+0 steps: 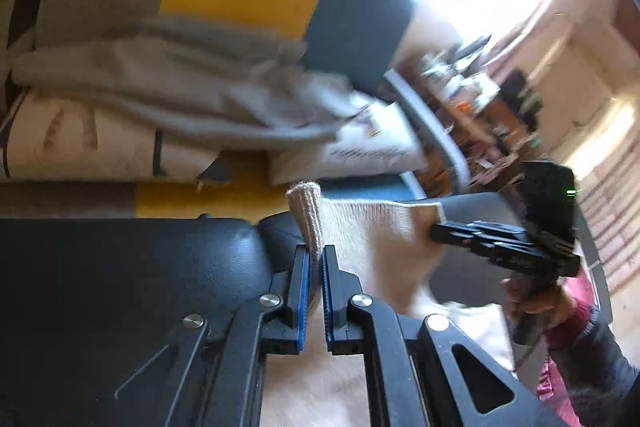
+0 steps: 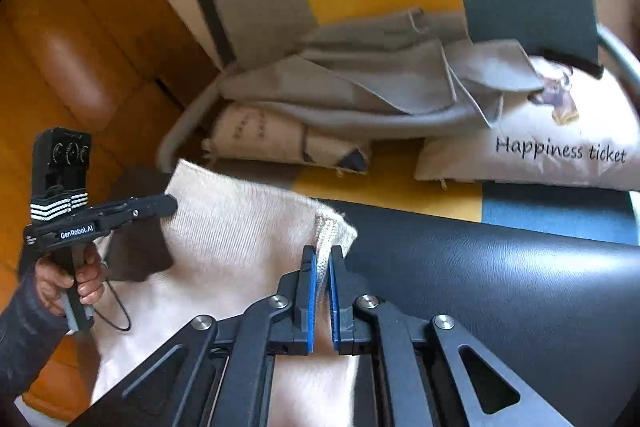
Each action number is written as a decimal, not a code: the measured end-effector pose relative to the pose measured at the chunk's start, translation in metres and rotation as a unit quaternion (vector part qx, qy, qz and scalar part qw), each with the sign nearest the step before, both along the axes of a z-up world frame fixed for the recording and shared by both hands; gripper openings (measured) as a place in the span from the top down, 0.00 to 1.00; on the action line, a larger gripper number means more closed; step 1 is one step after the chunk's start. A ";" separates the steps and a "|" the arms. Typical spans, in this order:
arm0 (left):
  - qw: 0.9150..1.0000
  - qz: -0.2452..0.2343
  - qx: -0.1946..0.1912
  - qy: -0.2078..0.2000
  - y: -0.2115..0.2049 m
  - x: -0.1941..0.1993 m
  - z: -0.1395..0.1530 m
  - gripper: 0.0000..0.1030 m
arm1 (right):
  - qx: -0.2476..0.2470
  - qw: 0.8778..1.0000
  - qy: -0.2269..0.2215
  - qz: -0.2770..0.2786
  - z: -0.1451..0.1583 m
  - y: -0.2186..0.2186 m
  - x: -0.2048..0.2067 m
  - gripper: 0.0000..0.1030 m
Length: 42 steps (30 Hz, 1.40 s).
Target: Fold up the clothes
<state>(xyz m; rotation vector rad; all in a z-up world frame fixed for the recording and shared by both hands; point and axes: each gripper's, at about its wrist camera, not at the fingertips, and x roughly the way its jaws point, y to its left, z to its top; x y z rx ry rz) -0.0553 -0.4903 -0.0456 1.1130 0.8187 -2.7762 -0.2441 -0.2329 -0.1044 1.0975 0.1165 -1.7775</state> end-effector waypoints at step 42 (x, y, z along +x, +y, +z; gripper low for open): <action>0.997 -0.010 0.016 -0.078 0.158 0.155 -0.076 0.92 | 0.043 0.997 0.019 -0.054 -0.040 0.100 0.243 0.55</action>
